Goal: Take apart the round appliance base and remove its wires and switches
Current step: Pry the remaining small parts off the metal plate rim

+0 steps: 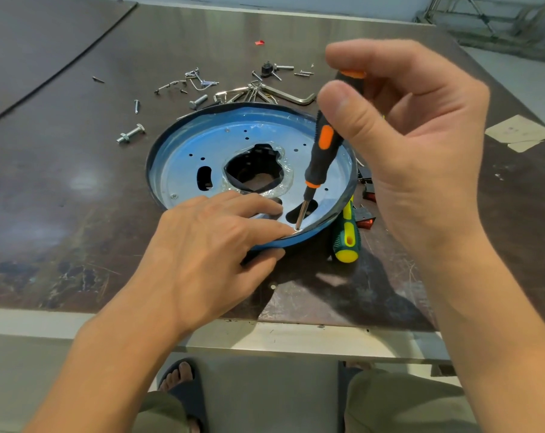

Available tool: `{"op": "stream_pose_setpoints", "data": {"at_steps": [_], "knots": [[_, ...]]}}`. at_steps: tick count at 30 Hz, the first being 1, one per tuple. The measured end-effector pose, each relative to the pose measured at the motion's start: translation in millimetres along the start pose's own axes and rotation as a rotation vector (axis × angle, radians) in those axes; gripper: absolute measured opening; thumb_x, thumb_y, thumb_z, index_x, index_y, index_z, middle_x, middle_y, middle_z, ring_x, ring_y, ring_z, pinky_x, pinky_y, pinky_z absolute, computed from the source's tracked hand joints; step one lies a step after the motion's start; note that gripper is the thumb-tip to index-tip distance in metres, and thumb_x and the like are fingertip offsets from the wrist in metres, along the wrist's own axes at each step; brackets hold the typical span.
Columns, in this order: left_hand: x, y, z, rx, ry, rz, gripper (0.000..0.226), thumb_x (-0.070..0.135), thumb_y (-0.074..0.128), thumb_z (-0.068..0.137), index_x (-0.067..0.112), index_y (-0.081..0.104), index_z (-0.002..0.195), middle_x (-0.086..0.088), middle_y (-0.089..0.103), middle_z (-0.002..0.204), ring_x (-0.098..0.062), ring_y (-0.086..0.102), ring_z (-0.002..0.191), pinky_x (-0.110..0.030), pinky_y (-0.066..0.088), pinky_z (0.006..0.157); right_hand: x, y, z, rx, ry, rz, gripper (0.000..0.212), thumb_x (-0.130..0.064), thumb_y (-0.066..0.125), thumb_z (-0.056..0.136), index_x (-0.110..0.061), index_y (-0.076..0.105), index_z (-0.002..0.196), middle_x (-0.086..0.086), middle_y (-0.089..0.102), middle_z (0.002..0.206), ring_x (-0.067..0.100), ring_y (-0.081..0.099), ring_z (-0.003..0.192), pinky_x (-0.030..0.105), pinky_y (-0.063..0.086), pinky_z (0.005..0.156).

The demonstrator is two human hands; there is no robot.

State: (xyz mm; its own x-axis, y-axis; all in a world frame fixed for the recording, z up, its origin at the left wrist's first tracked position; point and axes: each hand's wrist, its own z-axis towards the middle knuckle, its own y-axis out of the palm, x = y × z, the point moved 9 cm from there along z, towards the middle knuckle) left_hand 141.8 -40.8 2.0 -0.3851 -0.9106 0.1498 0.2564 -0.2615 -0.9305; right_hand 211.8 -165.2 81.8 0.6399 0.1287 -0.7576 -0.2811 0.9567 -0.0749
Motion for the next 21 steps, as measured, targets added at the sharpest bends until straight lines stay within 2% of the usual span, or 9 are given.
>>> {"op": "stream_pose_setpoints", "data": {"at_steps": [2, 6, 8, 10, 12, 15, 17, 19, 21], "knots": [[-0.3, -0.3, -0.1, 0.004, -0.005, -0.002, 0.027, 0.041, 0.06, 0.088, 0.037, 0.074, 0.11, 0.012, 0.068, 0.121, -0.017, 0.067, 0.101, -0.041, 0.057, 0.064, 1.1, -0.6, 0.1, -0.013, -0.003, -0.017, 0.031, -0.001, 0.069, 0.094, -0.007, 0.062, 0.123, 0.006, 0.067, 0.099, 0.013, 0.064, 0.09, 0.028, 0.055, 0.08], [0.0, -1.2, -0.2, 0.011, 0.0, 0.003, 0.027, 0.04, 0.062, 0.086, 0.037, 0.074, 0.11, 0.011, 0.069, 0.12, -0.018, 0.068, 0.1, -0.04, 0.056, 0.061, 8.1, -2.2, -0.6, -0.007, 0.049, 0.066, 0.033, 0.008, 0.052, 0.098, 0.001, 0.057, 0.13, 0.015, 0.068, 0.109, 0.027, 0.068, 0.103, 0.048, 0.057, 0.095], [-0.1, -1.0, -0.2, 0.01, 0.004, 0.008, 0.026, 0.04, 0.063, 0.086, 0.037, 0.074, 0.109, 0.012, 0.069, 0.12, -0.018, 0.068, 0.101, -0.039, 0.056, 0.06, 5.6, 0.3, -0.4, -0.017, 0.038, 0.046, 0.029, 0.002, 0.053, 0.1, -0.003, 0.059, 0.127, 0.012, 0.067, 0.106, 0.025, 0.065, 0.096, 0.047, 0.056, 0.09], [-0.3, -0.3, -0.1, 0.006, 0.006, 0.007, 0.026, 0.04, 0.062, 0.087, 0.037, 0.074, 0.109, 0.012, 0.068, 0.12, -0.018, 0.068, 0.101, -0.04, 0.056, 0.06, 0.8, 1.9, 0.1, -0.025, 0.001, -0.024, 0.024, -0.006, 0.063, 0.098, -0.01, 0.061, 0.121, 0.006, 0.066, 0.102, 0.019, 0.062, 0.089, 0.038, 0.054, 0.082], [-0.1, -0.3, 0.0, 0.008, 0.009, 0.006, 0.025, 0.039, 0.062, 0.087, 0.037, 0.074, 0.109, 0.012, 0.068, 0.12, -0.018, 0.068, 0.101, -0.04, 0.056, 0.06, -0.6, 0.8, 0.2, -0.024, -0.011, -0.044, 0.026, -0.006, 0.068, 0.095, -0.011, 0.062, 0.12, 0.006, 0.066, 0.099, 0.017, 0.064, 0.09, 0.034, 0.056, 0.082], [0.4, -0.5, 0.1, 0.016, 0.015, 0.012, 0.025, 0.039, 0.064, 0.087, 0.037, 0.074, 0.109, 0.012, 0.068, 0.12, -0.018, 0.068, 0.101, -0.039, 0.056, 0.06, 5.6, -1.5, -0.6, -0.022, 0.034, 0.001, 0.026, 0.002, 0.055, 0.1, -0.004, 0.06, 0.125, 0.012, 0.068, 0.104, 0.025, 0.068, 0.098, 0.044, 0.059, 0.088], [0.5, -0.6, -0.2, 0.019, 0.018, 0.013, 0.025, 0.039, 0.064, 0.086, 0.037, 0.074, 0.109, 0.012, 0.068, 0.12, -0.018, 0.068, 0.1, -0.039, 0.056, 0.06, 8.6, -3.3, -0.2, -0.002, 0.067, 0.056, 0.025, -0.001, 0.046, 0.103, -0.003, 0.061, 0.124, 0.013, 0.068, 0.103, 0.025, 0.067, 0.101, 0.049, 0.058, 0.088], [0.2, -1.0, -0.3, 0.02, 0.015, 0.007, 0.025, 0.038, 0.064, 0.086, 0.037, 0.074, 0.109, 0.012, 0.069, 0.12, -0.018, 0.068, 0.1, -0.039, 0.056, 0.059, 4.9, -2.1, 0.7, -0.004, 0.047, 0.033, 0.019, -0.009, 0.049, 0.104, -0.008, 0.062, 0.118, 0.004, 0.064, 0.095, 0.011, 0.063, 0.09, 0.035, 0.055, 0.076], [0.6, -1.2, -0.3, 0.022, 0.021, 0.008, 0.026, 0.038, 0.064, 0.086, 0.036, 0.074, 0.11, 0.011, 0.069, 0.12, -0.019, 0.068, 0.101, -0.04, 0.057, 0.059, 0.1, -0.8, 1.2, -0.015, 0.008, -0.041, 0.017, -0.009, 0.06, 0.1, -0.01, 0.062, 0.117, -0.003, 0.063, 0.092, 0.002, 0.059, 0.083, 0.022, 0.05, 0.074]]}}
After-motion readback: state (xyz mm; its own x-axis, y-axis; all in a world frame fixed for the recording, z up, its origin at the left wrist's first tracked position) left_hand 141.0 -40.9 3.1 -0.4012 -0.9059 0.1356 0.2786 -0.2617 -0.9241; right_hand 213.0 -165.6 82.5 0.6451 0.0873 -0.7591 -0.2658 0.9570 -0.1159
